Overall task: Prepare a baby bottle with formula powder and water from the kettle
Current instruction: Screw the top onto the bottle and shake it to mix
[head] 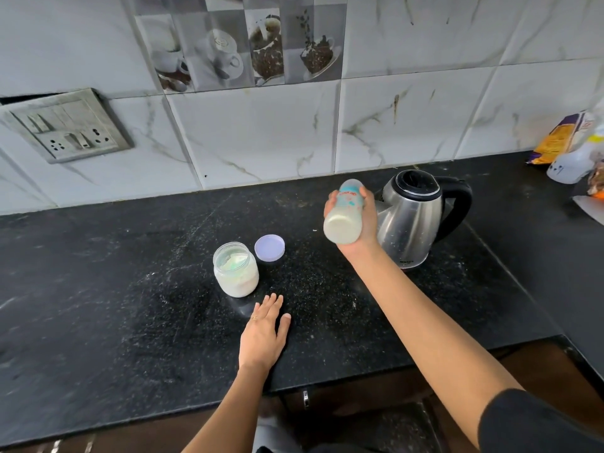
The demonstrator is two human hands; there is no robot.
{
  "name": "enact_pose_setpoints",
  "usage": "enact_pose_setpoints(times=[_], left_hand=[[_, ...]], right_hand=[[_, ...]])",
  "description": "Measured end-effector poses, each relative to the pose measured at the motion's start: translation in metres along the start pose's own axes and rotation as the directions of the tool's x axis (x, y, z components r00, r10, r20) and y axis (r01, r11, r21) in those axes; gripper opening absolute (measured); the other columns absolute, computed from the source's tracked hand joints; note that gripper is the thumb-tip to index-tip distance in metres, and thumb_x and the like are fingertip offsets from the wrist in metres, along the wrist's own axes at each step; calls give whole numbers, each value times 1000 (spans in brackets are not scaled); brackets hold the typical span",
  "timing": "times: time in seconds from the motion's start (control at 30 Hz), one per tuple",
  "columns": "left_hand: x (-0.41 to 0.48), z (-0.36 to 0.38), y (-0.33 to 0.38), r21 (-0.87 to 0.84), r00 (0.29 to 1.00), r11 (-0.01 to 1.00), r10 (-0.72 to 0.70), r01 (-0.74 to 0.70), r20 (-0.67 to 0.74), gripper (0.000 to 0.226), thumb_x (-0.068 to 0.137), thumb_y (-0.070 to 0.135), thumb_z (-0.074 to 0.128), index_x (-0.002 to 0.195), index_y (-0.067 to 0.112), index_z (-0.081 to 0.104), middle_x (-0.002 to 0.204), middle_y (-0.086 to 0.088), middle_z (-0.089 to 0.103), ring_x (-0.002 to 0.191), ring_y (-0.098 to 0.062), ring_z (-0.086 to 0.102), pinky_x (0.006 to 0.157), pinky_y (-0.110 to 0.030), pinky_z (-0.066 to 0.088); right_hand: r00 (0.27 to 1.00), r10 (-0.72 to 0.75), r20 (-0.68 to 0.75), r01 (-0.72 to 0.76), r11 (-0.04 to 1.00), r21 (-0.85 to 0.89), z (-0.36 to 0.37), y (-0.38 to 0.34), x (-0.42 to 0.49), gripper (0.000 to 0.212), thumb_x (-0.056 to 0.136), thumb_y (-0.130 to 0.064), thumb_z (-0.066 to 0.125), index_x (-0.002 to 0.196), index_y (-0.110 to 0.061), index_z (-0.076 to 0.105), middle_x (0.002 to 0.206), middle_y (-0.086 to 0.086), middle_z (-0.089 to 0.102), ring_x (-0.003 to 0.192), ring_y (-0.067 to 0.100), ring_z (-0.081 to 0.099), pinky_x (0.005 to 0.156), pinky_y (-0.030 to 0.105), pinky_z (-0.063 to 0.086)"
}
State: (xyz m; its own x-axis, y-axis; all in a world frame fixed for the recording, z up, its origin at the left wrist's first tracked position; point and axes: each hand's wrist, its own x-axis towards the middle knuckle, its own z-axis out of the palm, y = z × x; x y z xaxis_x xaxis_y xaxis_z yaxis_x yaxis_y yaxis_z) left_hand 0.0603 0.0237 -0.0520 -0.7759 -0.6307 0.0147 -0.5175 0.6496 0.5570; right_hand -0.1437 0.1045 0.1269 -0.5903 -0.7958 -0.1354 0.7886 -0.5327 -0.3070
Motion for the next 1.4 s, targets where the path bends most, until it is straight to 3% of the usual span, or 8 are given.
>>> enact_pose_setpoints(times=[0.17,0.33,0.5,0.67,0.83,1.0,1.17,1.4], left_hand=[[-1,0,1,-13,1000,1000,-7,7,0,48,98,43,42,144,31,38,153,10,31,145,-14,18,114,-29,22],[-1,-1,2,-14,1000,1000,-16,16,-5,47,98,43,42,144,30,39,153,10,31,144,-13,18,114,-30,23],[-1,-1,3,-23,1000,1000,-14,14,-11,47,98,42,43,143,29,40,152,9,32,144,-13,18,114,-32,25],[-1,-2,3,-27,1000,999,-26,26,-2,47,99,43,42,144,31,39,153,10,31,145,-13,17,114,-31,24],[-1,-1,2,-37,1000,999,-30,29,-8,46,98,43,43,143,31,40,153,10,32,144,-12,18,114,-30,23],[0,-1,2,-40,999,999,-35,35,0,46,98,44,42,143,32,40,153,11,32,145,-13,17,114,-32,26],[0,0,1,-40,999,998,-45,45,11,47,98,45,42,143,33,39,153,12,31,145,-15,17,113,-31,26],[0,-1,2,-38,999,998,-42,42,16,47,98,44,42,144,33,39,153,12,30,145,-14,16,113,-31,25]], right_hand=[[940,186,284,-95,947,-306,-4,10,-18,44,67,-32,79,103,-12,61,84,9,61,59,19,61,51,28,54],[998,14,-67,-14,1000,-7,-1,1,-6,41,88,-41,58,110,-7,51,86,6,58,57,17,62,52,25,55],[949,189,253,-30,852,-522,-16,10,-27,74,67,-38,81,133,-33,48,97,8,61,65,20,61,55,31,54],[985,-51,-163,53,999,10,-6,8,-6,34,85,-33,67,103,-10,50,85,13,56,60,21,63,56,34,59],[967,205,148,-126,899,-420,-16,13,-20,41,89,-36,55,127,-24,49,89,10,62,61,20,61,53,30,54],[996,-18,-85,22,998,55,-2,8,0,44,87,-36,62,118,-9,45,88,12,58,67,21,62,54,29,57],[948,219,229,-99,891,-444,-12,13,-16,47,76,-36,69,121,-25,58,90,9,64,61,20,61,53,29,54],[989,140,-56,-146,984,-107,-13,11,-4,45,82,-37,66,115,-11,50,88,11,62,62,20,62,53,28,56]])
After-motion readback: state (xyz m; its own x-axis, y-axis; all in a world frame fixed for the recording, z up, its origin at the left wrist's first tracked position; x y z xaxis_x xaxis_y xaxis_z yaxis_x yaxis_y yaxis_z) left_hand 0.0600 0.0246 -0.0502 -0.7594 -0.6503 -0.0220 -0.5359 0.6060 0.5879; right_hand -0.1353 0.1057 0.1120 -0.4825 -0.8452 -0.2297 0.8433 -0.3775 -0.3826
